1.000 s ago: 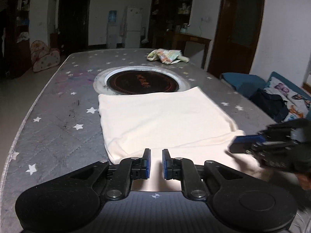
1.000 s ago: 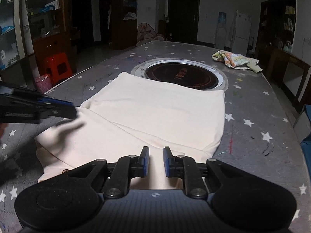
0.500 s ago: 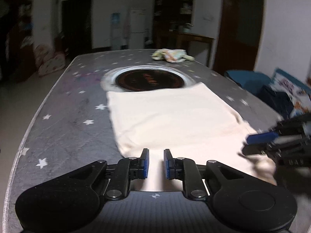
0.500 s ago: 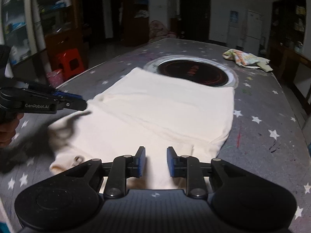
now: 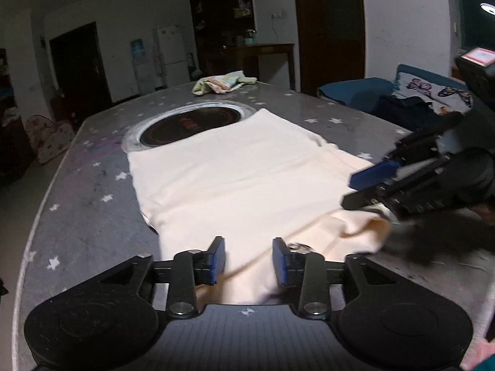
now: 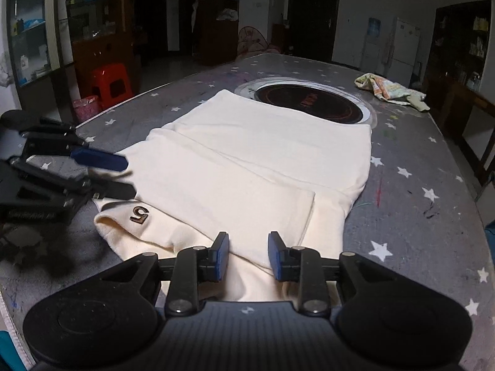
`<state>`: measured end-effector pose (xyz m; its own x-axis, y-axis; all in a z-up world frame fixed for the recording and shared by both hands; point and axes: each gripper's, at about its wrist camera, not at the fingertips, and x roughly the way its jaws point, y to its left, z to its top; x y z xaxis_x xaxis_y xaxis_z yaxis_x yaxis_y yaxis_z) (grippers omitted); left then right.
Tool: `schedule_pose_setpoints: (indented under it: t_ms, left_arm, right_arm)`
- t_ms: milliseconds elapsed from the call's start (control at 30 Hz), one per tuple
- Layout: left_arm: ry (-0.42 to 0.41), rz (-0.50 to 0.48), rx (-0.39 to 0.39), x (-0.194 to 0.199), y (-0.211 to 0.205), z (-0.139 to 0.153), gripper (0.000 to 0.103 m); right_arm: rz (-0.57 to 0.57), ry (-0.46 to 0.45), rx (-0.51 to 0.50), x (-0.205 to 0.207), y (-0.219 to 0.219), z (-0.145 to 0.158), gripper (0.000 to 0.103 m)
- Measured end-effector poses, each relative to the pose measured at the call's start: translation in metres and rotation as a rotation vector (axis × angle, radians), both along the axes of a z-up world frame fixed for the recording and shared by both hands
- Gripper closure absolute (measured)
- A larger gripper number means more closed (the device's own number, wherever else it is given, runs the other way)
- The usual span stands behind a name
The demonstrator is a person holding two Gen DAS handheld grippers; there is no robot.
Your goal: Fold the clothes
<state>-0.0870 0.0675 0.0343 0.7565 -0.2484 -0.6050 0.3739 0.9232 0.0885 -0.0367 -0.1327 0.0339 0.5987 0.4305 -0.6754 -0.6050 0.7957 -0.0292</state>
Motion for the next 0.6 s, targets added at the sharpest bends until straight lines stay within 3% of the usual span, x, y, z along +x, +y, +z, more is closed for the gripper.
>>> schedule_pose_setpoints:
  t_ms: [33, 233, 400, 567, 600]
  left_arm:
    - [-0.005, -0.011, -0.001, -0.004, -0.001, 0.002, 0.051]
    - [-0.03, -0.085, -0.008, -0.029, -0.007, 0.011, 0.051]
    - [-0.058, -0.165, 0.08, -0.042, -0.017, 0.003, 0.051]
    - [-0.067, -0.147, 0.125, -0.035, -0.021, -0.008, 0.051]
    - [-0.071, -0.141, 0.135, -0.032, -0.022, -0.01, 0.056]
  right_arm:
    - [-0.002, -0.002, 0.0, -0.001, 0.0, 0.001, 0.075]
    - [0.008, -0.046, -0.031, -0.017, -0.012, 0.016, 0.069]
    - [0.026, -0.059, -0.079, -0.032, -0.022, 0.019, 0.066]
    - [0.058, -0.061, -0.124, -0.043, -0.023, 0.017, 0.063]
    - [0.063, -0.062, -0.131, -0.045, -0.023, 0.016, 0.062]
